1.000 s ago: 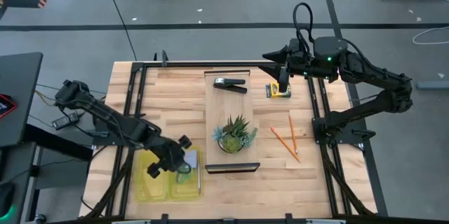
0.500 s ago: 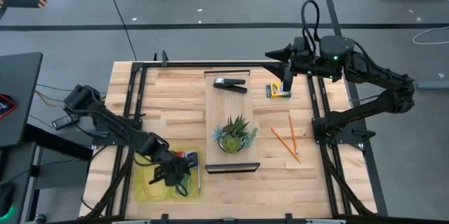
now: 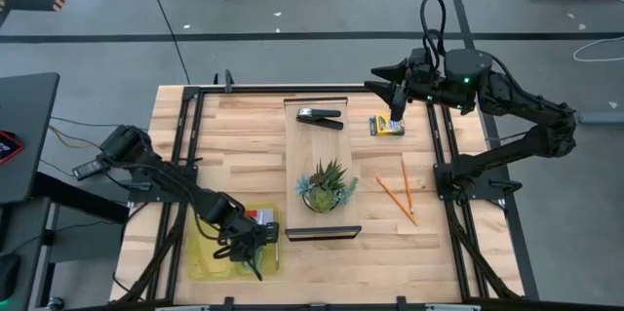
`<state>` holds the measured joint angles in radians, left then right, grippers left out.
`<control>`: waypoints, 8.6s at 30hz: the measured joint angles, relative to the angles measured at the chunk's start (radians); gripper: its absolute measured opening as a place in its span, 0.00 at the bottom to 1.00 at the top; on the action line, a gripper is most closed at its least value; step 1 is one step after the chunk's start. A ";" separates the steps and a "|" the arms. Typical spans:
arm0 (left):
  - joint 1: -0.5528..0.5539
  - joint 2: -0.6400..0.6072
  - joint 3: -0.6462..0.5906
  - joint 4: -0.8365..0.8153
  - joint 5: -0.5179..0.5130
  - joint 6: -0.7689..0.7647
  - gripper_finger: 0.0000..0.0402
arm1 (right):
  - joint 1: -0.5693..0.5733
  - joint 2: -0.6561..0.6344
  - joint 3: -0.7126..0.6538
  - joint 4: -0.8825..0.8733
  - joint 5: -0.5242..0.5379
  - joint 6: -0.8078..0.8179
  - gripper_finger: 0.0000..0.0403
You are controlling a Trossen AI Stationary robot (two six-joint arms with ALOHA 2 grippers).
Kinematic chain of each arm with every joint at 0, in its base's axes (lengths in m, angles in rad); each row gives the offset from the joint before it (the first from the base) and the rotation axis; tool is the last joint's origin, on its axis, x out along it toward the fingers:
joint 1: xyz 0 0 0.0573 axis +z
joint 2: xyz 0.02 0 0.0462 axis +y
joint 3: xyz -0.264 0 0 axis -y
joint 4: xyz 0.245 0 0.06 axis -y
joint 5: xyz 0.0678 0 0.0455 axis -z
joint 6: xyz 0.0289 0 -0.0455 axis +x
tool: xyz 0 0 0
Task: Pack school essentials
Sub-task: Put the green scissors into the yellow supply box, then put the box of crayons into the yellow supply box
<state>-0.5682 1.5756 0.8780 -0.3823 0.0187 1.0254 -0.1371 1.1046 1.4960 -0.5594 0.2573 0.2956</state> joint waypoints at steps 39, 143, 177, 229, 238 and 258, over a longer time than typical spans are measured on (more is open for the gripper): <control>0.009 0.120 0.000 0.111 -0.104 -0.052 0.54 | 0.000 0.000 0.000 0.008 0.008 0.015 0.56; 0.365 -0.525 -0.003 -0.541 -0.495 -1.277 0.02 | -0.620 0.369 -0.600 -0.192 -0.158 -0.811 0.98; 0.364 -0.524 -0.003 -0.546 -0.459 -1.306 0.03 | -0.690 0.515 -0.504 -0.233 -0.291 -0.977 0.99; 0.364 -0.524 0.040 -0.360 -0.501 -1.328 0.36 | -0.704 0.518 -0.582 -0.146 -0.340 -0.873 0.79; 0.364 -0.524 0.040 -0.342 -0.517 -1.329 0.35 | -0.704 0.481 -0.479 -0.211 -0.340 -0.791 0.79; 0.596 -0.478 0.040 0.198 -0.443 -1.396 0.40 | -0.585 0.258 -0.158 -0.211 -0.340 -0.535 0.79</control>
<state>0.0281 1.0978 0.9176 -0.1841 -0.4247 -0.3706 -0.7220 1.3628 1.3380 -0.7708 -0.0830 -0.2389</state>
